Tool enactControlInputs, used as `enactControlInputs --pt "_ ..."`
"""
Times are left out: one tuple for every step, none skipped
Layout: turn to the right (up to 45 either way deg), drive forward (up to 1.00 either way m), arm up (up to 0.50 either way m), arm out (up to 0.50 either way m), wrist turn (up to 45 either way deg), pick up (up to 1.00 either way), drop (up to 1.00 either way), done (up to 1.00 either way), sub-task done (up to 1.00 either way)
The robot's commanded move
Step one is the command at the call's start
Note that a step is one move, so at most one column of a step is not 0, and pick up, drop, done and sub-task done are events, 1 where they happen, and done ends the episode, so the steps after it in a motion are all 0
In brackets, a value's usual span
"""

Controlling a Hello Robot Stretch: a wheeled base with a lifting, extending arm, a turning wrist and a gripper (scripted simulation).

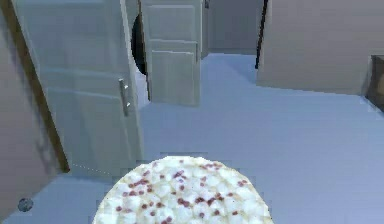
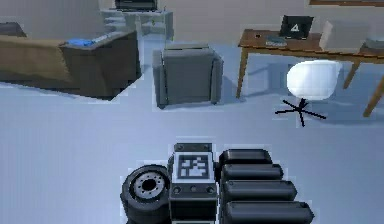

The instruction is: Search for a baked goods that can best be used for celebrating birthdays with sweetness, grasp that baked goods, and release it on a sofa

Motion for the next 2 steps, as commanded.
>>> enactControlInputs --pt "-3.0 0.00 0.00 0.00 0.0 0.00 0.00 0.00 0.00" --pt "0.0 1.00 0.00 0.00 0.0 0.00 0.00 0.00 0.00"
